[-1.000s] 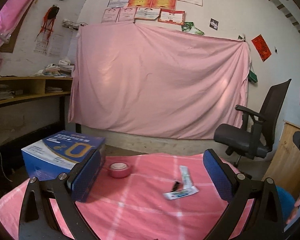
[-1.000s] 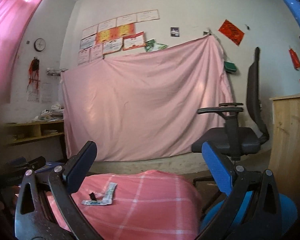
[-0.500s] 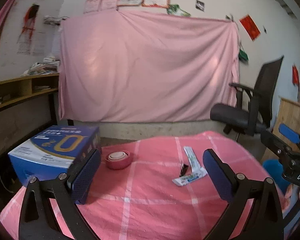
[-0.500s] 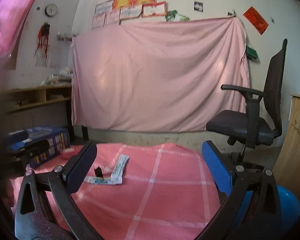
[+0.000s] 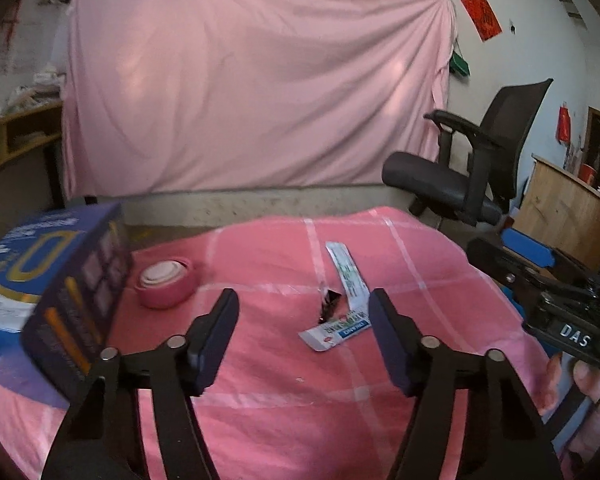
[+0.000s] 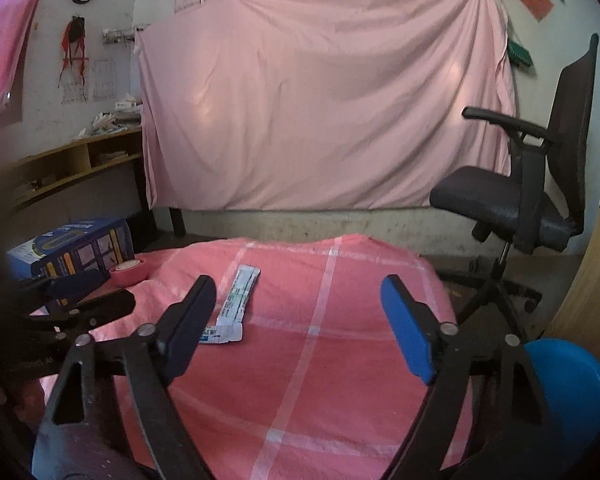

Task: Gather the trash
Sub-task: 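Grasp the small black clip with the left gripper while the right gripper grasps the toothpaste tube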

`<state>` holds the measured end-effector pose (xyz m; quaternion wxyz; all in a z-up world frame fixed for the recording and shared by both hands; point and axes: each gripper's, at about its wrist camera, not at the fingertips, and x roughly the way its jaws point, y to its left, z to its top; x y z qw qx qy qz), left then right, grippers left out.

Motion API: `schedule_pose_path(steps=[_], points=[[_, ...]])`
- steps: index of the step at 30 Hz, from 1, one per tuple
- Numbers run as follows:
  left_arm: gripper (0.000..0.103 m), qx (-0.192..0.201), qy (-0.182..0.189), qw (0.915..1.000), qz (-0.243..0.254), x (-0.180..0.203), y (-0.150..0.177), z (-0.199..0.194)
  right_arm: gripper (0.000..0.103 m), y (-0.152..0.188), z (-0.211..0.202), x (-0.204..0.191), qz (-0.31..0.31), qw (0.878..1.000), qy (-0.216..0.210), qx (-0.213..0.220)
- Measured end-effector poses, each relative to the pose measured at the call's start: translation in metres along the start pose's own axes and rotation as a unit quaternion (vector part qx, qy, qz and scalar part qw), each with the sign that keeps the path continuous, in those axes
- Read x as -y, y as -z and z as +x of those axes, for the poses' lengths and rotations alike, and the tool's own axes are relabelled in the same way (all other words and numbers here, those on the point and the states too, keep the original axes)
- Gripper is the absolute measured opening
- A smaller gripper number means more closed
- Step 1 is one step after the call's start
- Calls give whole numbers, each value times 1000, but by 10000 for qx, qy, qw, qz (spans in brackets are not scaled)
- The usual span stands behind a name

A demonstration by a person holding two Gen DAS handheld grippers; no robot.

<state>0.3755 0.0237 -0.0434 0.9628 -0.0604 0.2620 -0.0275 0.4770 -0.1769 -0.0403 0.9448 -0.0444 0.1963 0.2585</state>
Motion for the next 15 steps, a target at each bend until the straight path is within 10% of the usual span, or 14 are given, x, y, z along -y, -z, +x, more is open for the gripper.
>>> schedule_pose_path(steps=[5, 15], points=[[33, -645, 353, 9973, 32, 1, -8, 31, 83, 1, 18, 7, 163, 9992, -80, -352], [20, -1257, 652, 9895, -273, -8, -13, 64, 77, 2, 40, 9, 313, 9962, -135, -807]])
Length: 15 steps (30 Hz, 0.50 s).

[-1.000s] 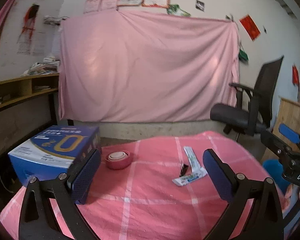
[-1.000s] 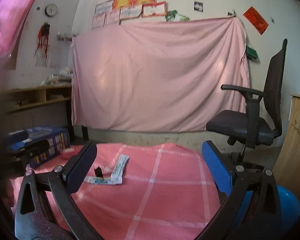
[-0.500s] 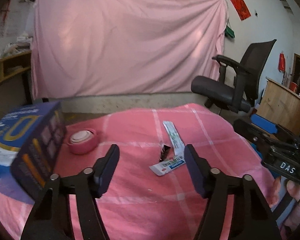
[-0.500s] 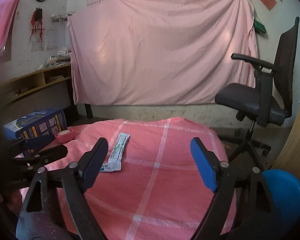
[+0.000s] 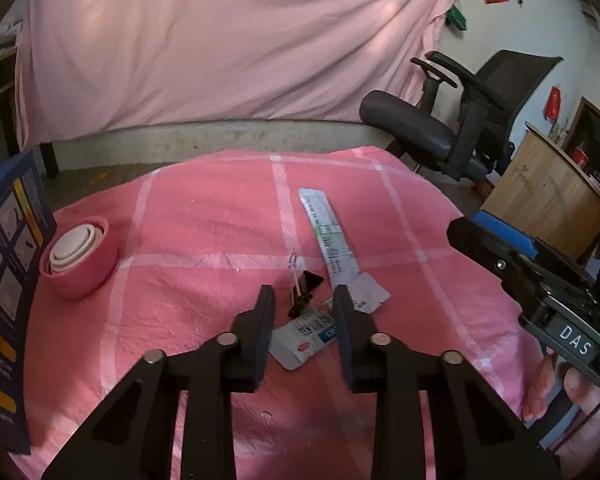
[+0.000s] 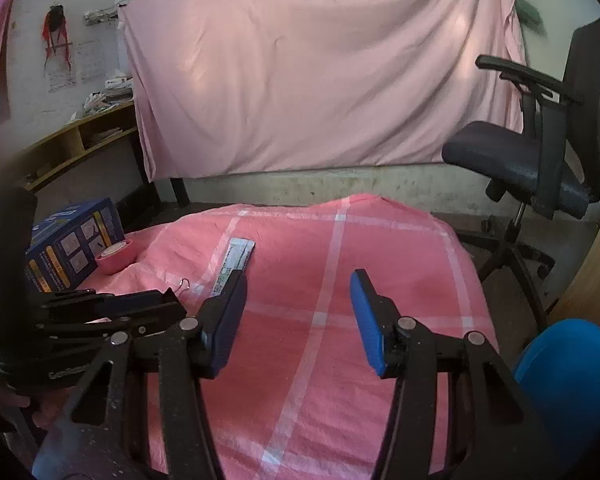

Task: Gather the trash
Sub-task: 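Grasp the small black clip with the left gripper while the right gripper grasps the toothpaste tube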

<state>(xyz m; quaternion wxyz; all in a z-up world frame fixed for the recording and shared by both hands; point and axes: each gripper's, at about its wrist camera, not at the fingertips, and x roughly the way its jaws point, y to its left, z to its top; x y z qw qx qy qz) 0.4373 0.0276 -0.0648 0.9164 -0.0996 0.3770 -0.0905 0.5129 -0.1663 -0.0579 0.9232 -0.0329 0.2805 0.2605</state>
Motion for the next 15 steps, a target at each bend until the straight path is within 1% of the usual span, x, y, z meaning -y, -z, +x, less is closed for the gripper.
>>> schedule_pose_path(steps=[2, 4, 7, 9, 13, 15], points=[[9, 2, 26, 9998, -172, -7, -1, -1, 76, -1, 4, 2, 77, 9999, -44, -68], [5, 66, 55, 9994, -322, -13, -1, -6, 76, -1, 9, 3, 151, 9997, -126, -174], [4, 186, -30, 9982, -562, -24, 0, -15, 76, -2, 20, 1, 244, 9986, -290, -367], [4, 313, -155, 9966, -741, -30, 3, -24, 76, -3, 30, -4, 242, 9974, -399, -550], [4, 552, -388, 9929, -981, -40, 9, -39, 76, -5, 48, -18, 60, 9950, -494, -868], [4, 565, -467, 9910, -1119, -47, 12, -42, 75, -6, 53, -25, -35, 9942, -536, -931]])
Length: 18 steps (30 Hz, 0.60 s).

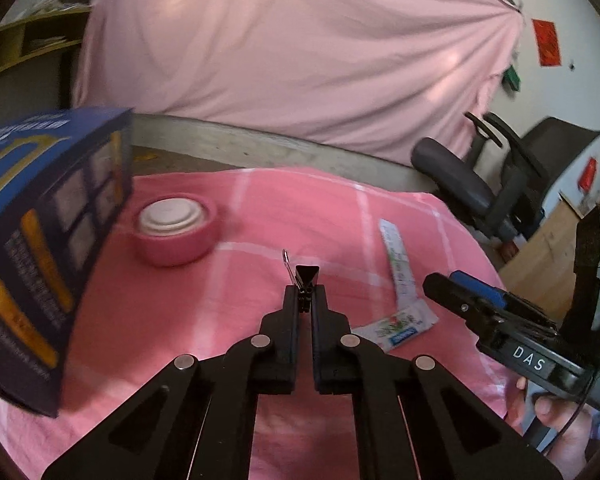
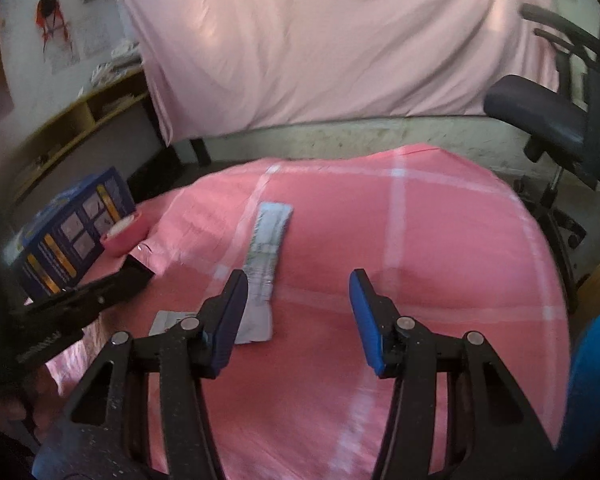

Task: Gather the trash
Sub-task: 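Grasp the small black clip with the left gripper while the right gripper grasps the toothpaste tube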

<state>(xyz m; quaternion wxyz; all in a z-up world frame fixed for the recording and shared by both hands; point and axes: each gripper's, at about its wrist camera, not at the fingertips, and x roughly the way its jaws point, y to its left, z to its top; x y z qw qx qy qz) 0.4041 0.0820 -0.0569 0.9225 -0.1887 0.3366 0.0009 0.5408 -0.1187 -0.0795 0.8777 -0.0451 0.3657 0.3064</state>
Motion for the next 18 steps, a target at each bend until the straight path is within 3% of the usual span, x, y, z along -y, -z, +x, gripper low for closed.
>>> schedule_pose_path(steps=[4, 7, 11, 14, 18], points=[[4, -16, 11, 9999, -145, -6, 1, 1, 71, -4, 10, -7, -102, 9998, -45, -136], [4, -19, 22, 9998, -172, -7, 0, 2, 62, -5, 21, -13, -172, 9993, -107, -311], [4, -65, 61, 9997, -232, -11, -1, 2, 61, -4, 27, -19, -317, 9986, 76, -411], [4, -65, 71, 9997, -241, -10, -2, 3, 47, -3, 26, -13, -177, 9990, 91, -392], [4, -56, 125, 9995, -284, -8, -2, 6, 47, -2, 24, -6, -2, 9994, -70, -353]])
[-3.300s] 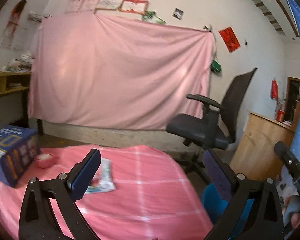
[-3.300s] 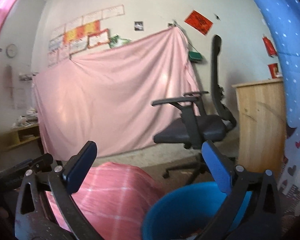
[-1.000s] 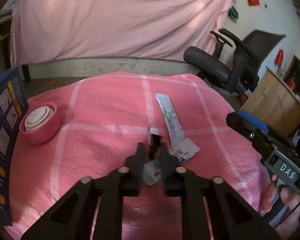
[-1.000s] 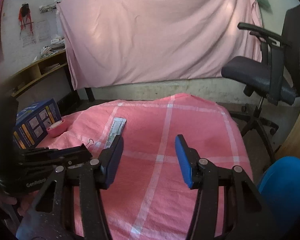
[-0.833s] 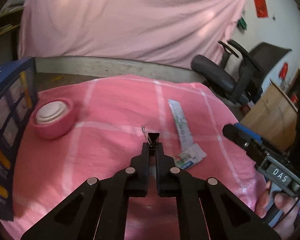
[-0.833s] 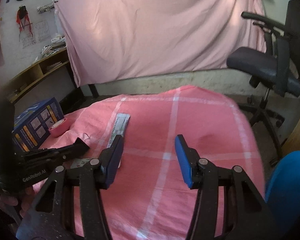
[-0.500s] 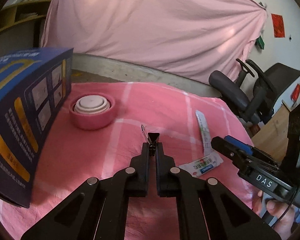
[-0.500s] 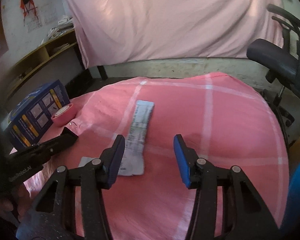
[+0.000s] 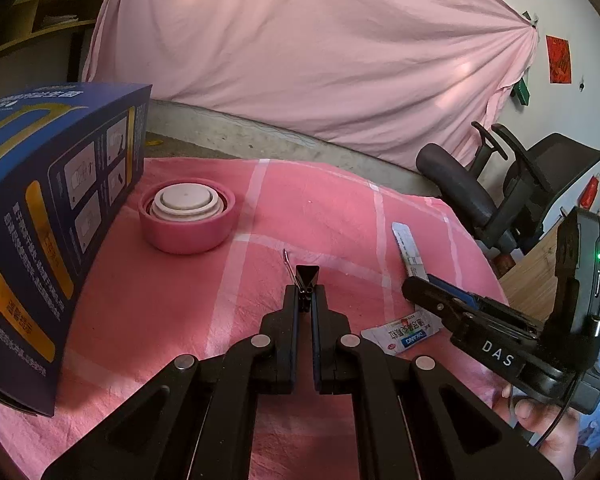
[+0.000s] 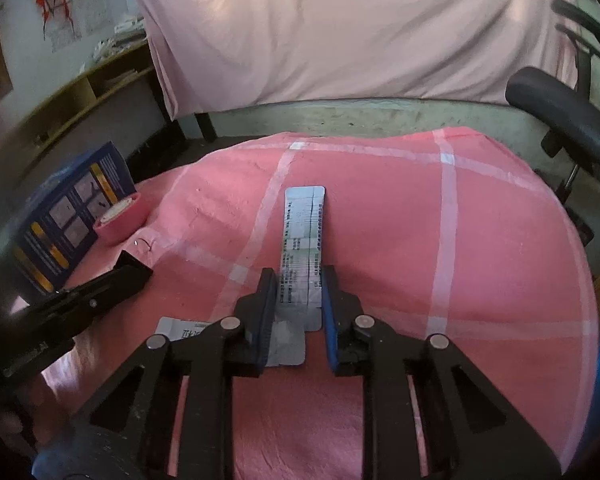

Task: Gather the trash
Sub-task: 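Carry the clip and toothpaste tube over the blue basin and open both grippers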

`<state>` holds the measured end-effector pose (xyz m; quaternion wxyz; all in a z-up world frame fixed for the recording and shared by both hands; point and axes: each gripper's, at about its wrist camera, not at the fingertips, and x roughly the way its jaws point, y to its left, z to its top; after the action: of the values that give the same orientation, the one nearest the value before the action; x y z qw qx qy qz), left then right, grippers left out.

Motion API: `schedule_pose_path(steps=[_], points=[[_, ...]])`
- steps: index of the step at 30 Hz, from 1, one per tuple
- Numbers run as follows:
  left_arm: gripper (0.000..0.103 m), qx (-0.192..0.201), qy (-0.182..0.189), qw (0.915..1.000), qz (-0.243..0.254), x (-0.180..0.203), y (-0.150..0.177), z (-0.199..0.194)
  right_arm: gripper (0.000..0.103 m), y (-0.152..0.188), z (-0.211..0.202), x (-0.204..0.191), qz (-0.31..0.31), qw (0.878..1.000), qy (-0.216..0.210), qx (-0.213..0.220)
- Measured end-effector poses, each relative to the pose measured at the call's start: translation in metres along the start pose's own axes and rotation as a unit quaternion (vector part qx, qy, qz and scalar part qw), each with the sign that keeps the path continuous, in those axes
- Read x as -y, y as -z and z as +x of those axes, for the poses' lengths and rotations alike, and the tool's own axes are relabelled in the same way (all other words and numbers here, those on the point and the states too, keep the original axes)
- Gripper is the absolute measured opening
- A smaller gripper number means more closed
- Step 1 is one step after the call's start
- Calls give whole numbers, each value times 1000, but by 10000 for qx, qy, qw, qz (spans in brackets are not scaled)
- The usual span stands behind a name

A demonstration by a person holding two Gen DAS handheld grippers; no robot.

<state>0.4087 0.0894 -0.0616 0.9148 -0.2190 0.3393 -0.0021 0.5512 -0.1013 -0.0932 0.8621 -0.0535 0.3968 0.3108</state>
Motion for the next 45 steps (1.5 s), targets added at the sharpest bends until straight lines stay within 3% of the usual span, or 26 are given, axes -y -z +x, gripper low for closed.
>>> schedule_pose_path(steps=[4, 8, 11, 16, 22, 27, 33, 45], points=[[4, 25, 26, 10000, -10, 0, 1, -1, 47, 4, -6, -4, -65, 9999, -2, 83], [4, 83, -5, 10000, 37, 2, 3, -4, 47, 7, -21, -1, -23, 9989, -81, 466], [4, 211, -158, 9995, 148, 7, 4, -9, 47, 11, -45, 4, 72, 9944, -119, 1048], [4, 790, -196, 9954, 501, 28, 12, -33, 47, 29, -96, 8, 115, 9754, -69, 2199], [4, 1448, -5, 9846, 982, 68, 28, -68, 47, 45, -142, -3, -259, 9578, 300, 2847], [4, 1773, 249, 9763, 1215, 101, 27, -90, 47, 51, -171, 8, -225, 9475, 422, 3161], [4, 1840, 529, 9689, 1566, 146, 22, -100, 47, 63, -207, 30, -111, 9367, 725, 3422], [4, 1764, 1201, 9522, 2188, 241, 40, -87, 47, 90, -253, 93, 546, 9246, 1364, 3514]])
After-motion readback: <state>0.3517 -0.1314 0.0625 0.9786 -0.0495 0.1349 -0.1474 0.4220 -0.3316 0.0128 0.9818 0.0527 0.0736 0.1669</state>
